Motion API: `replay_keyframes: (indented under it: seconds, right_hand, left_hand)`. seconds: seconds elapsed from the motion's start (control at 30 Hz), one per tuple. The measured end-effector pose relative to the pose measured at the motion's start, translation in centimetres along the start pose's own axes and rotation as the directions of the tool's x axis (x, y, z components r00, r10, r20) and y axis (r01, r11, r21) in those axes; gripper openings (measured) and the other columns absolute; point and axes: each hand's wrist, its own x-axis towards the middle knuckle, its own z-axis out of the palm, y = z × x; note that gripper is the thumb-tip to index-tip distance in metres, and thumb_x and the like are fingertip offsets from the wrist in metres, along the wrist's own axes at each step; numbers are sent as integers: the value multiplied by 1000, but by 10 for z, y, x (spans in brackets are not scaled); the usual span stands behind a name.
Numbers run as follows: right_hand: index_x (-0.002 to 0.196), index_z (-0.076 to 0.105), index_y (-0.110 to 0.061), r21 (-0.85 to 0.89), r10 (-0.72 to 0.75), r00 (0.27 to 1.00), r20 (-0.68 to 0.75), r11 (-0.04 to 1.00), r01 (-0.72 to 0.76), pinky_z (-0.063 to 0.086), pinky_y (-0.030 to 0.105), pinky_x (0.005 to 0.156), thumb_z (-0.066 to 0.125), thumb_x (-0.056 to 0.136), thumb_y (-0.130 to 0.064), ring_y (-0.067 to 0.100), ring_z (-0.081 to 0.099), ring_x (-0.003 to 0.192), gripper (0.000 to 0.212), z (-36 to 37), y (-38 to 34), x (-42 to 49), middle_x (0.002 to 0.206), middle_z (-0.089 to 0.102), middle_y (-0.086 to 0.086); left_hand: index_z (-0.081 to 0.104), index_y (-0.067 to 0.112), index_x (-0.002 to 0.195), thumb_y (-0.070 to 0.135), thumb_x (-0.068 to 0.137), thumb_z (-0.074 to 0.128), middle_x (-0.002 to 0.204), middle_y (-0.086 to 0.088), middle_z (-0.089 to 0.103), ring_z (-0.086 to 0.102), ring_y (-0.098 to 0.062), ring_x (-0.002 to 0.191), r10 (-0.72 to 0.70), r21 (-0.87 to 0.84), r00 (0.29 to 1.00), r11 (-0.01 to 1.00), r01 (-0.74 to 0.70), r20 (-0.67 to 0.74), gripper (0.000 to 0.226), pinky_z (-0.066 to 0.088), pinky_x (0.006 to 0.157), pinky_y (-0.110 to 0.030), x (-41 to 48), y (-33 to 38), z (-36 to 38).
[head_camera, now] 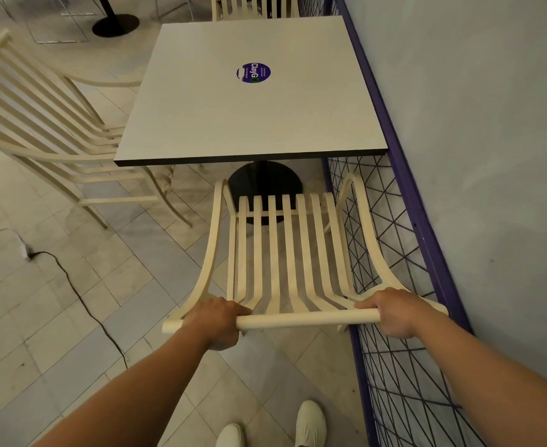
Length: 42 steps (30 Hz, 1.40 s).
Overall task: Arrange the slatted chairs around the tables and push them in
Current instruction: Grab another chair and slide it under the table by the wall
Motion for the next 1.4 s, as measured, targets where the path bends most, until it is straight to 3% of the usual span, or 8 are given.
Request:
replay_keyframes:
  seconds: [0.2,0.6,0.83,1.0,1.23,1.4]
  right_hand:
    - [139,47,-49,-10,-10,1000,-25,1000,10,51,37,89,61,84,-13,15,58,96,67,1,1,1,117,61,-6]
    - [136,49,-53,-14,-26,998,-55,1000,25,51,32,84,63,81,-20,12,57,93,66,-9,8,16,113,61,-9]
    - [137,48,-52,-24,-26,997,-78,999,24,51,33,86,63,80,-19,13,57,96,68,-10,8,18,117,62,-9]
    - [137,47,-53,-40,-19,997,-81,999,16,49,30,82,63,80,-19,12,57,94,68,-9,8,17,116,62,-10]
    - [145,38,-49,-38,4,999,-39,999,-5,47,37,92,62,84,-32,16,57,108,68,-15,5,6,126,58,-6]
    - [149,35,-42,32,3,999,-47,999,-2,46,28,84,62,88,-38,12,53,97,67,-28,-8,-15,129,58,-3]
  left_hand:
    - [54,51,136,38,89,65,113,15,67,62,-11,94,-13,10,1000,1000,13,-13,51,56,86,-35,0,-2,-1]
    - [55,51,136,39,89,68,113,18,66,61,-10,92,-40,-13,998,999,40,-40,51,56,81,-31,13,-3,-9]
    - [54,52,136,43,87,68,111,18,67,61,-10,93,-37,-2,999,999,37,-38,52,56,83,-33,18,-5,-11]
    - [54,50,137,57,86,64,112,17,68,64,-9,96,-7,19,1000,1000,7,-26,52,56,86,-35,17,-6,-12]
    - [45,41,146,79,81,53,128,10,64,62,-13,109,8,-43,998,999,-5,67,76,52,98,-37,10,-2,-20]
    - [39,37,150,83,84,39,139,4,59,58,-19,118,35,-68,995,997,-28,98,81,48,102,-42,-3,8,-40]
